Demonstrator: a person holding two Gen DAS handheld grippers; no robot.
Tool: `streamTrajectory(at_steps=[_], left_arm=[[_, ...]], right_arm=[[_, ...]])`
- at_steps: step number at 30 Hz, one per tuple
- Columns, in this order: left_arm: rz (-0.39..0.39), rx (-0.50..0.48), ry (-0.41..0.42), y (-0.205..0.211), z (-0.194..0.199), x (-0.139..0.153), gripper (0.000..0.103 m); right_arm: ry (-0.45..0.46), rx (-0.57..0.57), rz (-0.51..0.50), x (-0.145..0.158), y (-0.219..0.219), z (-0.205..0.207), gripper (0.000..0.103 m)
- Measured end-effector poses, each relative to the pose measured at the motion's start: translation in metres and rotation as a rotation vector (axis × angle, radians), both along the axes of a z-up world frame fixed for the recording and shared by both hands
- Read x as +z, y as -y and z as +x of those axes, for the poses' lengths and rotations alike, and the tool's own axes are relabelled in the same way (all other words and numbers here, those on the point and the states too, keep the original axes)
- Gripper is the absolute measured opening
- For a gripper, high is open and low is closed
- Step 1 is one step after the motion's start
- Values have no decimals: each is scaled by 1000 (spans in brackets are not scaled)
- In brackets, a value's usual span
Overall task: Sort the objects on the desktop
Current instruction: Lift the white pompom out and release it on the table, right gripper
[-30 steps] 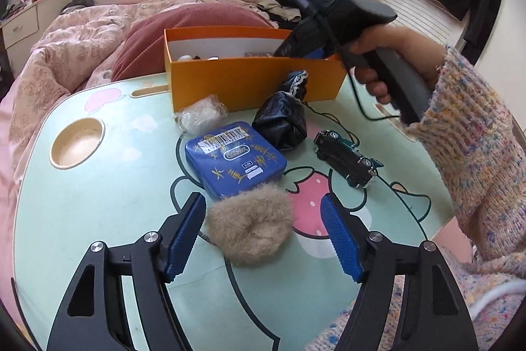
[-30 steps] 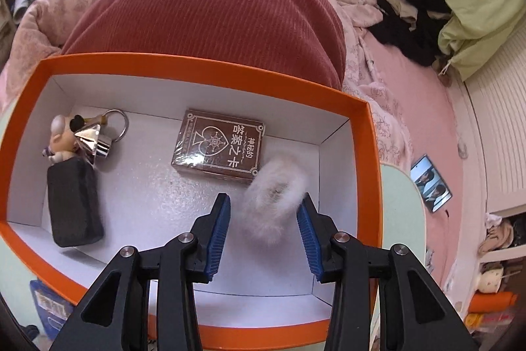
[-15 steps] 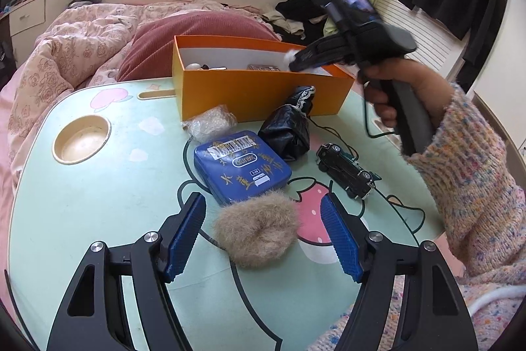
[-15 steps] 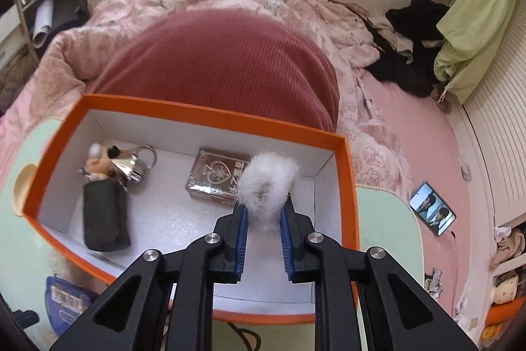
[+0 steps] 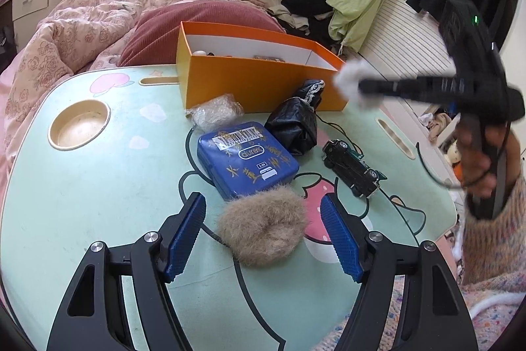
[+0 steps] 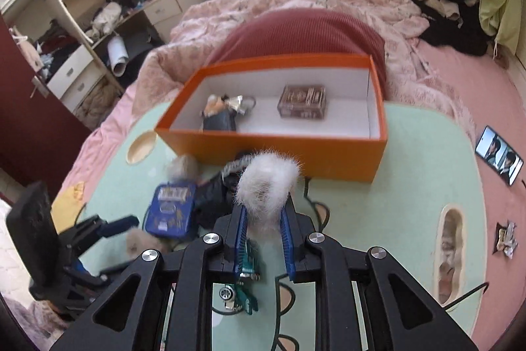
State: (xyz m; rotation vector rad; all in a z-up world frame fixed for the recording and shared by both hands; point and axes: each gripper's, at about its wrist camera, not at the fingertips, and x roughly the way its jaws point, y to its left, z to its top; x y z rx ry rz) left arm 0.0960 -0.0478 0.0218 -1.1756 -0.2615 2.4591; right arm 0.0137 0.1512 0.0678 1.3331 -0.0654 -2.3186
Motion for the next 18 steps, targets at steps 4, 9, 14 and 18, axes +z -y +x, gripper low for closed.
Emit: streamTrajectory(at_steps=[4, 9, 14, 18], left_arm=[[-5, 0, 0, -1, 0, 1, 72], [-8, 2, -3, 0, 1, 1, 73], [-7, 2, 5, 0, 0, 0, 73], [-5, 7, 3, 1, 0, 2, 73]], right_arm=[[30, 33, -70, -22, 9, 12, 26], [-129, 42, -265, 10, -11, 34, 73], [-198, -48, -105, 11, -28, 48, 73], [-167, -45, -8, -10, -26, 63, 73]])
